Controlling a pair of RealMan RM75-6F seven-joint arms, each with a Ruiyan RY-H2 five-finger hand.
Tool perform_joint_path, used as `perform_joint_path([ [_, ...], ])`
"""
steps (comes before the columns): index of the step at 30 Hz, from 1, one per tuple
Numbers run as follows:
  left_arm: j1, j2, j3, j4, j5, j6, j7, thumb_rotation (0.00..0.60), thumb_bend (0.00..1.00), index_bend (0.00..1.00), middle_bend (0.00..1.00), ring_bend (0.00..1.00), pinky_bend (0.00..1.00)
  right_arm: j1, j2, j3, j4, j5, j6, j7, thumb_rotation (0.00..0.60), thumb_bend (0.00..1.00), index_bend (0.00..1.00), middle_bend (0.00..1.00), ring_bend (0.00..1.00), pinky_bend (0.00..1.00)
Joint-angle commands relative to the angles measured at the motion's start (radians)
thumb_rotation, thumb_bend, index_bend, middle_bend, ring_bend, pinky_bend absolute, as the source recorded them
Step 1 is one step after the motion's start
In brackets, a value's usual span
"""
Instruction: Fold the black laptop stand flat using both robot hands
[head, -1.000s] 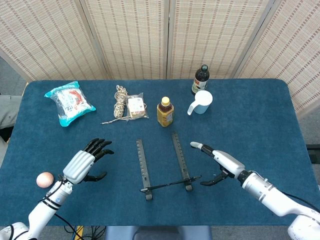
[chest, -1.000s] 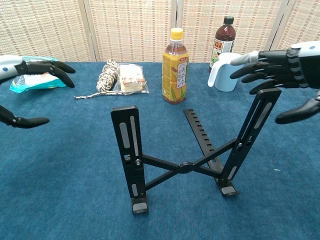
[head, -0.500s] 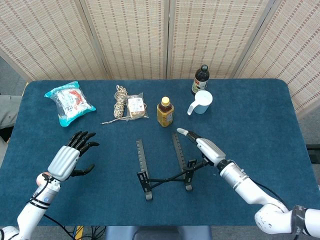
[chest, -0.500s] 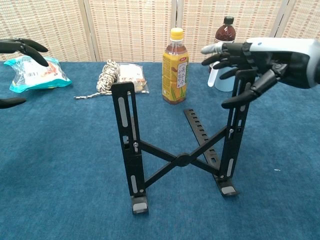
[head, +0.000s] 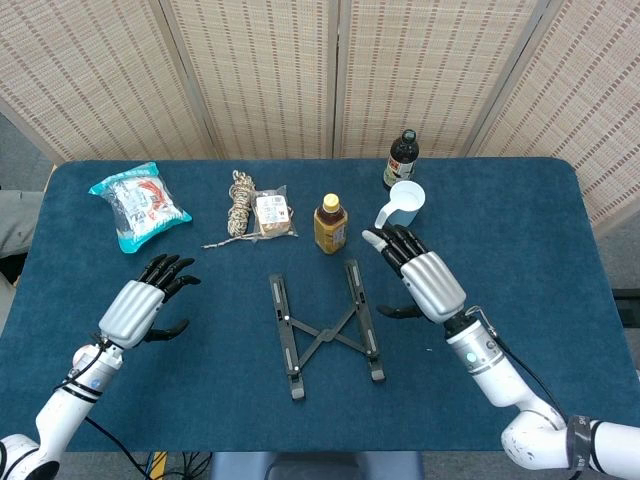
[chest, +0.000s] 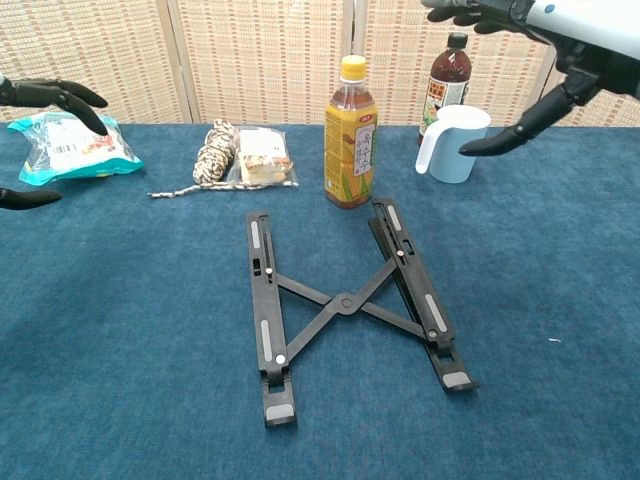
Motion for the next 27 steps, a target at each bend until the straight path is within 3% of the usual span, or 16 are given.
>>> perform_joint_path([
  [1, -0.036, -0.010, -0.006, 0.043, 0.001, -0.055, 0.001, 0.600, 0.25, 0.23, 0.08, 0.01, 0.00, -0.009, 0.070, -0.065, 0.015, -0.104, -0.027, -0.071, 0.600, 0.04, 0.00, 0.08, 0.00, 0.05],
  [6, -0.080, -0.044, -0.009, 0.120, 0.008, -0.120, -0.017, 0.600, 0.25, 0.23, 0.08, 0.01, 0.00, -0.012, 0.091, -0.133, 0.057, -0.195, -0.071, -0.184, 0.600, 0.00, 0.00, 0.08, 0.00, 0.05],
  [14, -0.157, -0.136, 0.000, 0.268, 0.053, -0.201, -0.059, 0.600, 0.25, 0.20, 0.08, 0.01, 0.00, -0.018, 0.011, -0.185, 0.172, -0.310, -0.087, -0.291, 0.600, 0.00, 0.00, 0.08, 0.00, 0.05],
  [21, -0.194, -0.204, -0.002, 0.364, 0.057, -0.225, -0.107, 0.600, 0.25, 0.18, 0.08, 0.01, 0.00, -0.032, -0.099, -0.192, 0.300, -0.337, -0.086, -0.335, 0.600, 0.00, 0.00, 0.01, 0.00, 0.00],
  [27, -0.199, -0.228, 0.004, 0.408, 0.045, -0.232, -0.142, 0.600, 0.25, 0.17, 0.08, 0.01, 0.00, -0.037, -0.222, -0.185, 0.438, -0.366, -0.060, -0.350, 0.600, 0.00, 0.00, 0.00, 0.00, 0.00],
])
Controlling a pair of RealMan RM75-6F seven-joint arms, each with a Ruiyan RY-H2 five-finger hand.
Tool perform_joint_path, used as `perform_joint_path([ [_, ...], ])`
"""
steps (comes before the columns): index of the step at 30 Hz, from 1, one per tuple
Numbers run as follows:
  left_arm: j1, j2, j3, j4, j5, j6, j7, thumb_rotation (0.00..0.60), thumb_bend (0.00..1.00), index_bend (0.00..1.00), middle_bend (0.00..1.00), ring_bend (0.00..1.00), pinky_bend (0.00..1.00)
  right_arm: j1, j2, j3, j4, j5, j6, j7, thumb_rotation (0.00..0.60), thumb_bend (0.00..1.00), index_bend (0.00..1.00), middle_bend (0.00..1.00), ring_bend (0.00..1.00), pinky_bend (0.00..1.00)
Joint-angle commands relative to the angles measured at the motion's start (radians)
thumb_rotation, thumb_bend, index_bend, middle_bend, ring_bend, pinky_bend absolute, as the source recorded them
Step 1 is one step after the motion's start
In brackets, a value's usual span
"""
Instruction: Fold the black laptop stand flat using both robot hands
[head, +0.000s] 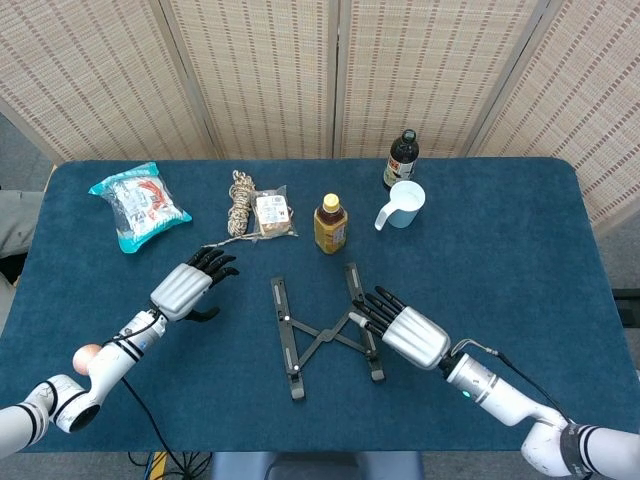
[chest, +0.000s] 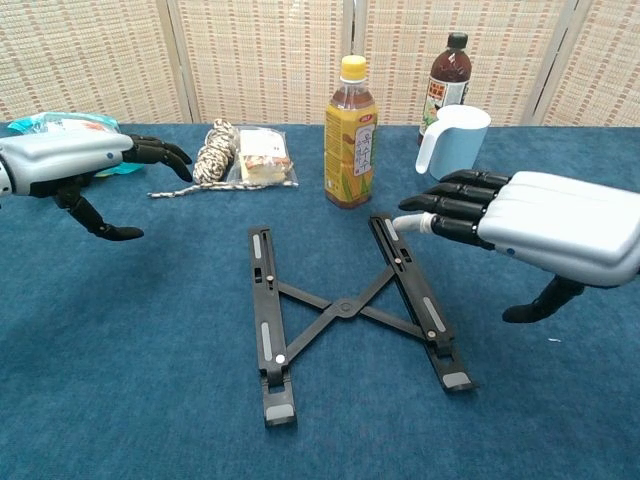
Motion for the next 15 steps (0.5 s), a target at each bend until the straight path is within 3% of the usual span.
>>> perform_joint_path([
  [1, -0.001, -0.006, 0.006, 0.015, -0.005, -0.003, -0.013, 0.600, 0.25, 0.17, 0.08, 0.01, 0.00, -0.003, -0.087, 0.006, 0.099, -0.024, 0.024, -0.003, 0.600, 0.00, 0.00, 0.00, 0.00, 0.00],
  [15, 0.006, -0.008, 0.023, 0.049, -0.019, 0.001, -0.053, 0.600, 0.25, 0.17, 0.08, 0.01, 0.00, 0.030, -0.275, 0.010, 0.345, -0.078, 0.083, 0.049, 0.600, 0.00, 0.00, 0.00, 0.00, 0.00],
])
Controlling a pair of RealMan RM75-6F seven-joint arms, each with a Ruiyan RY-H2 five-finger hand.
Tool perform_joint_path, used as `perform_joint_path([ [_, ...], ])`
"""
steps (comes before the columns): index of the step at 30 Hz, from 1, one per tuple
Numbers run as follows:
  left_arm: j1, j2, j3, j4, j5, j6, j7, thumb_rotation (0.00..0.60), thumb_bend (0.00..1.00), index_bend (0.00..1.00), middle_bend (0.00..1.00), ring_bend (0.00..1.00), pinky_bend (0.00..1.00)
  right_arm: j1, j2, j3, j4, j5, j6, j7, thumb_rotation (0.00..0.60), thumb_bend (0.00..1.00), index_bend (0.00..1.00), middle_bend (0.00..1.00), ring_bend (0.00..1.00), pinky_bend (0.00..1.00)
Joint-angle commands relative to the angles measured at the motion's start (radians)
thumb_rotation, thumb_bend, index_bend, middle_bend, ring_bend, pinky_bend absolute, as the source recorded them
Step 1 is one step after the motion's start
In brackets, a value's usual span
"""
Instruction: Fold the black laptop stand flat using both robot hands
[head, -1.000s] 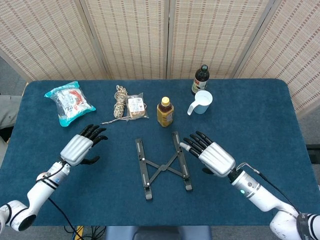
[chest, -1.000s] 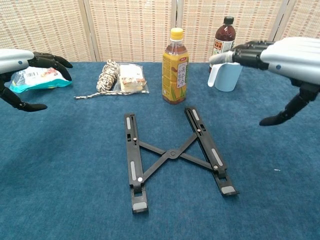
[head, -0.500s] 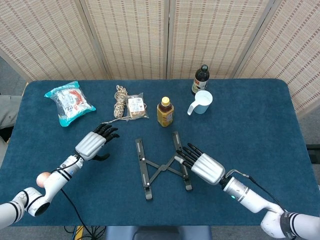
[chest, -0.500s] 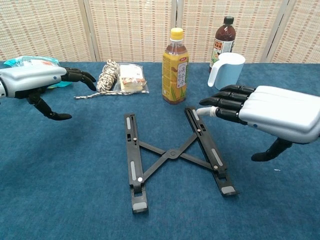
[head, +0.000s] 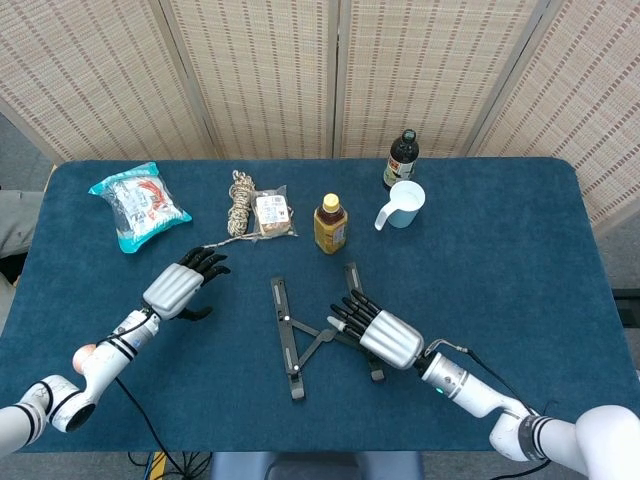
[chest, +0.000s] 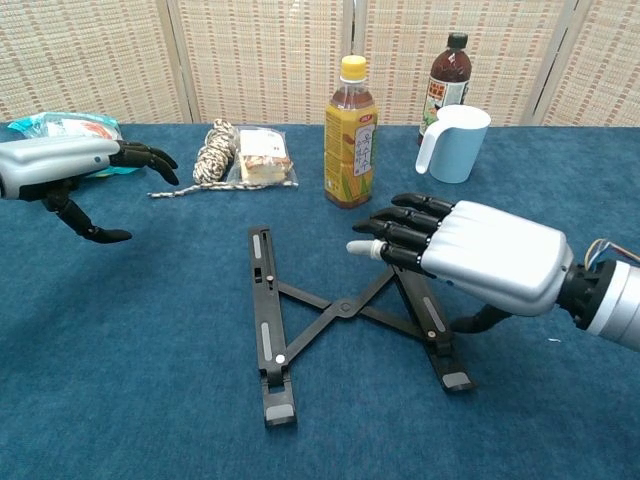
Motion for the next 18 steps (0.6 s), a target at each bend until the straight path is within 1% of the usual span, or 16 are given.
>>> perform_joint_path([
  [1, 0.000, -0.005, 0.002, 0.009, -0.002, -0.001, -0.007, 0.600, 0.25, 0.17, 0.08, 0.01, 0.00, 0.011, -0.037, 0.002, 0.035, -0.010, 0.014, 0.013, 0.600, 0.00, 0.00, 0.00, 0.00, 0.00],
  [10, -0.011, -0.037, 0.009, 0.062, -0.003, -0.016, -0.037, 0.600, 0.25, 0.17, 0.08, 0.01, 0.00, 0.034, -0.100, 0.001, 0.085, -0.025, 0.037, 0.028, 0.600, 0.00, 0.00, 0.00, 0.00, 0.00],
  [14, -0.025, -0.066, 0.012, 0.107, 0.005, -0.026, -0.053, 0.600, 0.25, 0.17, 0.08, 0.01, 0.00, 0.044, -0.106, -0.008, 0.100, -0.038, 0.046, 0.028, 0.600, 0.00, 0.00, 0.00, 0.00, 0.00],
  [18, -0.044, -0.107, 0.016, 0.168, 0.017, -0.037, -0.069, 0.600, 0.22, 0.17, 0.08, 0.01, 0.00, 0.046, -0.103, -0.016, 0.105, -0.042, 0.053, 0.026, 0.600, 0.00, 0.00, 0.00, 0.00, 0.00],
])
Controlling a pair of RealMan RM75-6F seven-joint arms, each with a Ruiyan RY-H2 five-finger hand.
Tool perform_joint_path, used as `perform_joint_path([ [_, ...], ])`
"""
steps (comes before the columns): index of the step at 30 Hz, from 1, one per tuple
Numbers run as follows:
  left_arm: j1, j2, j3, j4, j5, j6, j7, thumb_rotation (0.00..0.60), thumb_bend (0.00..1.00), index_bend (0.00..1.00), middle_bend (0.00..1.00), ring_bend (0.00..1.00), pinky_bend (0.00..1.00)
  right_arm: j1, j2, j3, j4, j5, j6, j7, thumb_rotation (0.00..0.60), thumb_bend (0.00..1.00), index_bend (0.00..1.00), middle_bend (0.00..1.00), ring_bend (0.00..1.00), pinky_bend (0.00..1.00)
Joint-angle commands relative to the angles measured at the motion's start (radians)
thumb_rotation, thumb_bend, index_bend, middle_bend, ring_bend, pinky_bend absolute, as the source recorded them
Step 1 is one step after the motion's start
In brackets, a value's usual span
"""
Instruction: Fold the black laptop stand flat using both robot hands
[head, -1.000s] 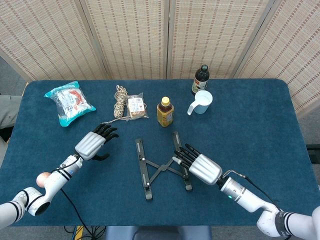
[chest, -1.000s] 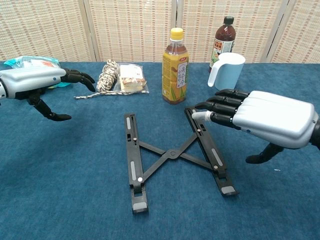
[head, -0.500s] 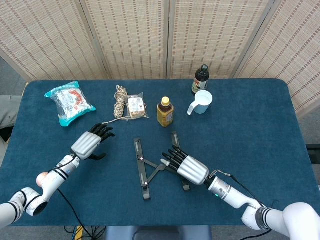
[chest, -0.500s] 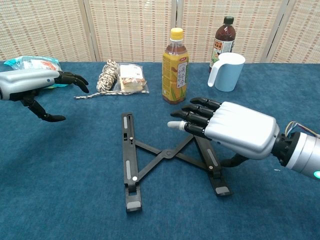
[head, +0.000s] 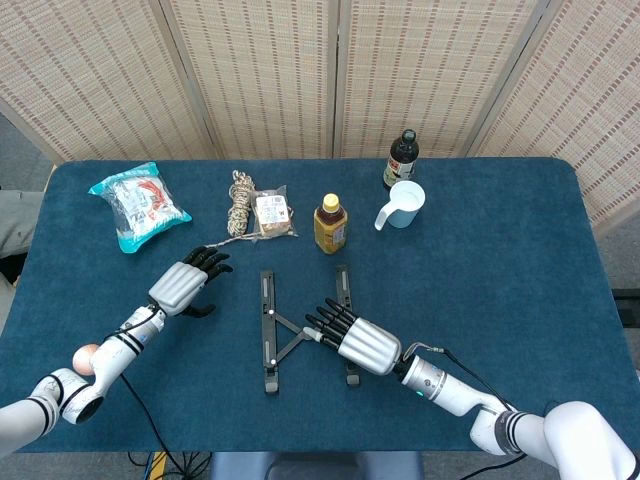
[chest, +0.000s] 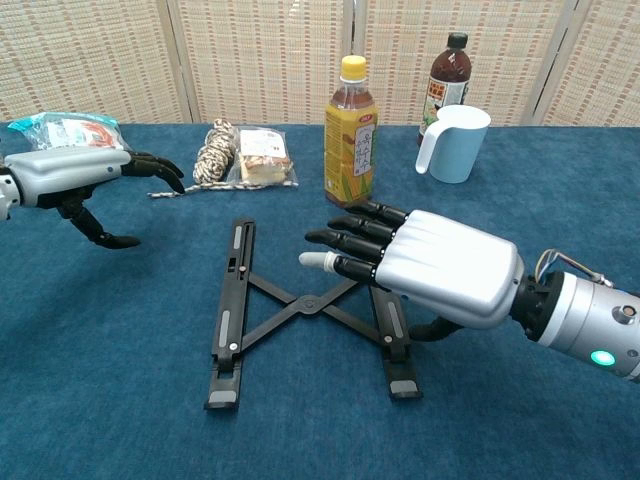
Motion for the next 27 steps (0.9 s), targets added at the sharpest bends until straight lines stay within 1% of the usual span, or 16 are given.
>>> perform_joint_path([
  [1, -0.020, -0.038, 0.006, 0.051, 0.012, -0.017, -0.019, 0.600, 0.22, 0.17, 0.08, 0.01, 0.00, 0.000, 0.002, -0.003, 0.000, 0.000, 0.003, -0.002, 0.600, 0.00, 0.00, 0.00, 0.00, 0.00],
  [5, -0.042, -0.082, 0.012, 0.104, 0.025, -0.032, -0.056, 0.600, 0.22, 0.17, 0.08, 0.00, 0.00, -0.001, 0.005, -0.008, -0.002, 0.001, 0.007, -0.008, 0.600, 0.00, 0.00, 0.00, 0.00, 0.00],
  [12, -0.069, -0.152, 0.020, 0.185, 0.046, -0.027, -0.098, 0.600, 0.22, 0.16, 0.08, 0.00, 0.00, 0.014, 0.010, -0.010, 0.008, -0.005, 0.011, -0.012, 0.600, 0.00, 0.00, 0.00, 0.00, 0.00],
  [16, -0.081, -0.188, 0.026, 0.236, 0.051, -0.032, -0.122, 0.600, 0.22, 0.13, 0.05, 0.00, 0.00, 0.016, 0.004, -0.014, 0.015, -0.006, 0.011, -0.014, 0.600, 0.00, 0.00, 0.00, 0.00, 0.00],
  [20, -0.087, -0.212, 0.032, 0.274, 0.054, -0.031, -0.143, 0.600, 0.22, 0.11, 0.03, 0.00, 0.00, 0.017, -0.002, -0.014, 0.019, -0.003, 0.014, -0.014, 0.600, 0.00, 0.00, 0.00, 0.00, 0.00],
  [27, -0.094, -0.237, 0.036, 0.313, 0.053, -0.027, -0.188, 0.600, 0.22, 0.11, 0.03, 0.00, 0.00, 0.022, -0.007, -0.018, 0.023, -0.003, 0.014, -0.014, 0.600, 0.00, 0.00, 0.00, 0.00, 0.00],
])
